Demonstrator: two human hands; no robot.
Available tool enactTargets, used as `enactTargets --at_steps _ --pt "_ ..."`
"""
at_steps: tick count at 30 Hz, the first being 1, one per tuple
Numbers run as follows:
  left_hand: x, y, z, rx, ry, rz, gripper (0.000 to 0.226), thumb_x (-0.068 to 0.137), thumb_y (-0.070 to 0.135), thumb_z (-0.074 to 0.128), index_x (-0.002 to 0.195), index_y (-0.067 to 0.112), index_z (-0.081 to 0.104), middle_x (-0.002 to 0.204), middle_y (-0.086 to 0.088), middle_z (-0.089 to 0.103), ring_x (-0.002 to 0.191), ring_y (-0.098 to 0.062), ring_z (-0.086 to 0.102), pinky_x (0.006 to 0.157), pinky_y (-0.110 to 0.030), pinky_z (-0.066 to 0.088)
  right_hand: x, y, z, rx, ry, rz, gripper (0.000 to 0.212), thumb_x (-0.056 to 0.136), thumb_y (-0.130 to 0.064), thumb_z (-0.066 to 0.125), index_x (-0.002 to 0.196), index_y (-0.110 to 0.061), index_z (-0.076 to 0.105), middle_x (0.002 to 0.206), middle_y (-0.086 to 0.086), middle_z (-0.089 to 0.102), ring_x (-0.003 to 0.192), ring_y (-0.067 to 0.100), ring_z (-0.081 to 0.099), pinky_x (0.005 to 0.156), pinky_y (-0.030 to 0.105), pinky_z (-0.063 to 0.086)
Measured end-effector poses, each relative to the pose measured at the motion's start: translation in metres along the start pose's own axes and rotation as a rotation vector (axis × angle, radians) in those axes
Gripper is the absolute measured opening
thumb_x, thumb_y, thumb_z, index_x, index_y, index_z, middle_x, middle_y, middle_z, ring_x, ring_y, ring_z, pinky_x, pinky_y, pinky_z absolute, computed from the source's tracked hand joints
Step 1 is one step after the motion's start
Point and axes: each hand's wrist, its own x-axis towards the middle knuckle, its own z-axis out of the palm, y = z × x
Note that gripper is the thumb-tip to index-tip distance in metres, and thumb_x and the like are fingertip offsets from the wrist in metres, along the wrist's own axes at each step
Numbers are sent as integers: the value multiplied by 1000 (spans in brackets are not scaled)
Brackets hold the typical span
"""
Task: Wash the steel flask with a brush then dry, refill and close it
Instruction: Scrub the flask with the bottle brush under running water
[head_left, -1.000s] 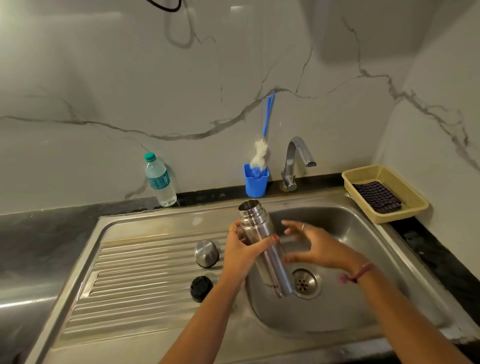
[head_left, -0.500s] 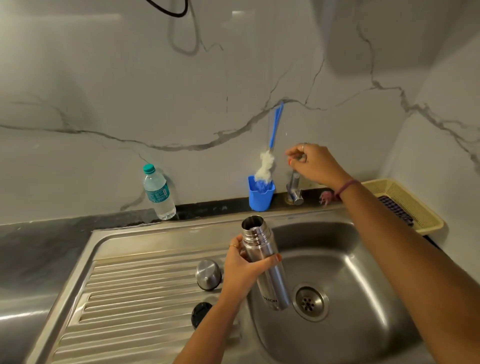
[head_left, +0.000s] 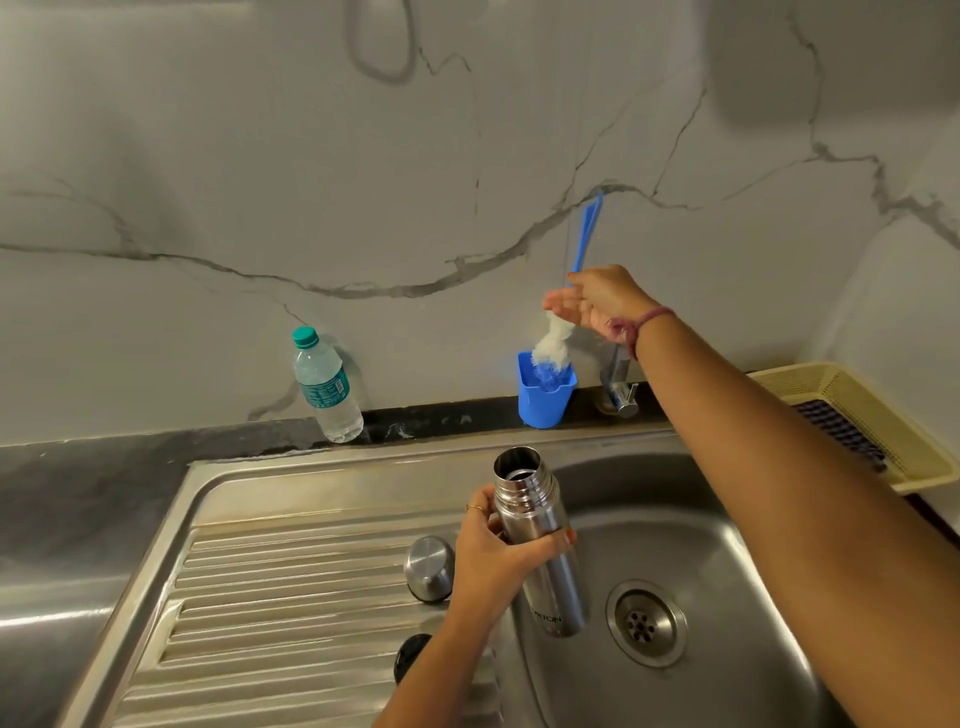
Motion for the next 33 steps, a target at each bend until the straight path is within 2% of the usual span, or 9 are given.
enactTargets --at_steps 5,9,14,24,33 --pt "2 -1 -2 -20 6 -15 69 63 11 92 119 26 54 108 6 70 94 1 68 71 -15 55 17 2 3 261 -32 71 34 101 -11 38 133 1 43 125 26 56 105 32 62 92 37 53" --pt "1 -1 -2 -19 13 -18 67 63 10 91 117 25 54 106 6 71 92 1 69 70 -14 54 22 1 4 466 -67 129 28 100 -11 37 125 -1 46 133 23 52 118 34 56 98 39 48" --pt "-1 0 -1 -12 18 -19 67 63 10 92 117 25 55 104 8 71 91 2 69 70 -14 54 19 -3 1 669 -97 144 41 97 -16 38 131 6 42 135 25 50 127 34 48 105 41 41" --pt "-9 4 -2 3 19 -4 68 62 12 93 117 25 55 105 7 71 90 1 69 69 -14 54 -3 -32 -4 768 -200 -1 41 92 -11 43 128 9 49 124 26 59 112 33 62 91 37 54" --pt "-23 11 -1 7 31 31 71 61 13 93 118 29 53 107 7 69 90 5 67 68 -14 54 -47 -77 -15 804 -353 -119 39 92 -16 46 124 6 50 124 23 61 113 31 62 96 34 50"
